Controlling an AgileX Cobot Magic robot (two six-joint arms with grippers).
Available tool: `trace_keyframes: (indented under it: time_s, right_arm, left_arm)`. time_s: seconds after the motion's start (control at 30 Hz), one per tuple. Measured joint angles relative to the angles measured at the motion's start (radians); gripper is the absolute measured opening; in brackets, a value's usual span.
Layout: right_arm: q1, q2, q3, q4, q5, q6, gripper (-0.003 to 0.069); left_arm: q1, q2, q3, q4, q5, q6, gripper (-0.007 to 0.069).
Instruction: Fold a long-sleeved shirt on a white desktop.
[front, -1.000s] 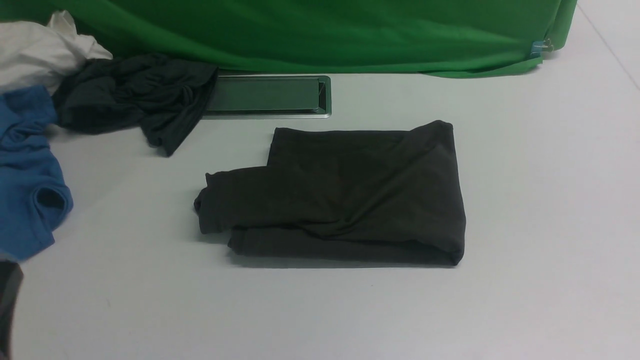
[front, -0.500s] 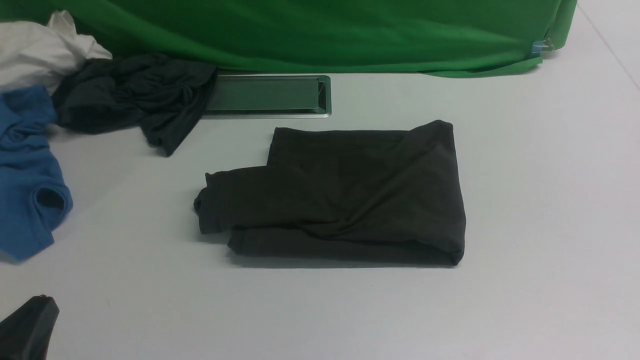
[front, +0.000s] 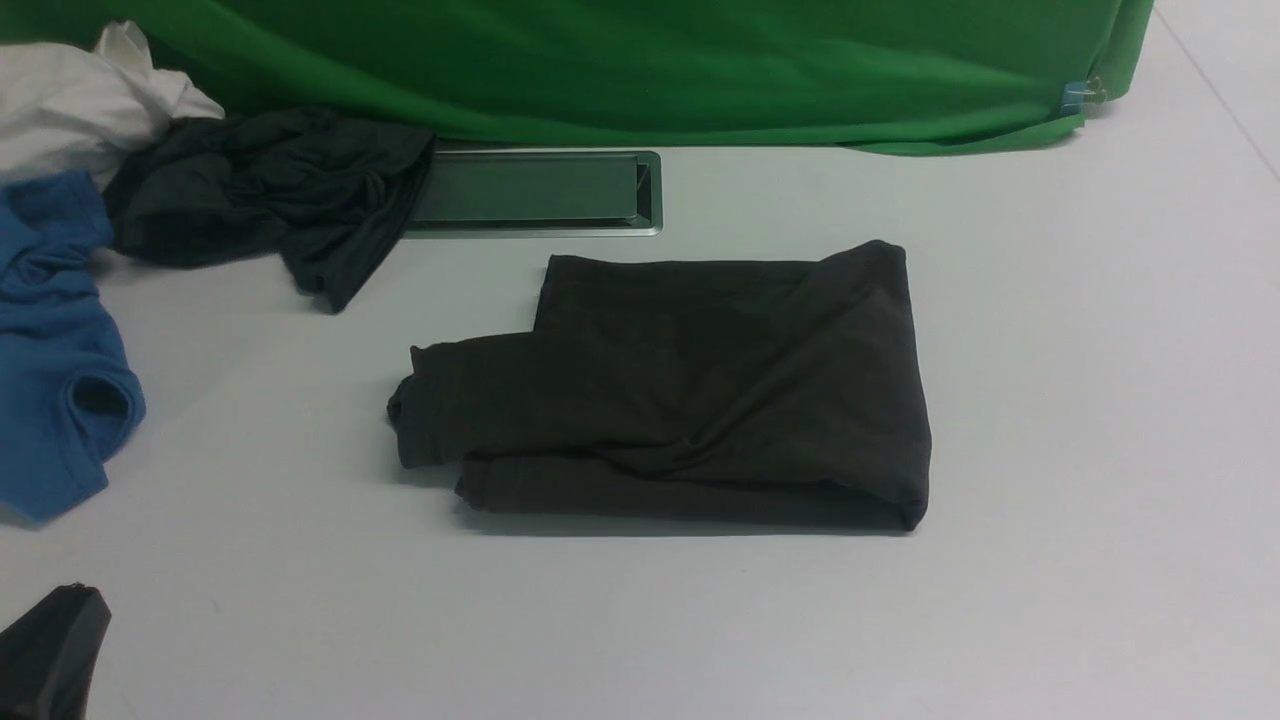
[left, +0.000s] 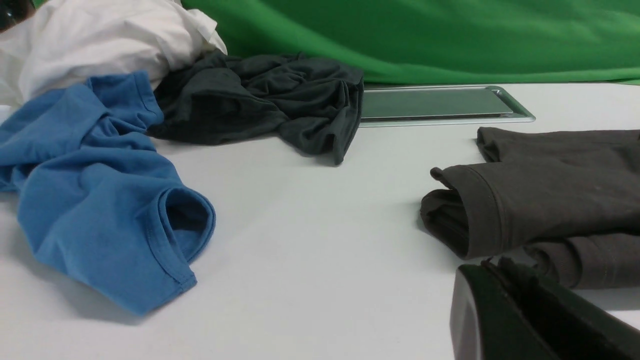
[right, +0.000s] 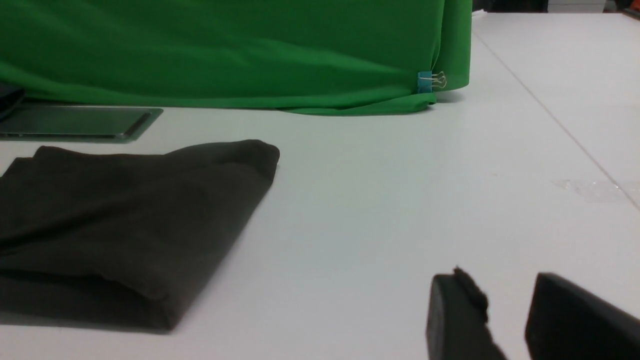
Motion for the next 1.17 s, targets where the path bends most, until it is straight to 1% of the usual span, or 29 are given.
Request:
trace_keyframes:
  time_s: [0.47, 1.17]
  right_arm:
    - [0.0, 0.0, 0.0, 0.0, 0.0, 0.0, 0.0239]
    - [0.0, 0.0, 0.0, 0.0, -0.001, 0.0, 0.0239]
  left_arm:
    - [0.0, 0.0, 0.0, 0.001, -0.001, -0.001, 0.0017]
    - [0.0, 0.0, 0.0, 0.001, -0.001, -0.001, 0.0017]
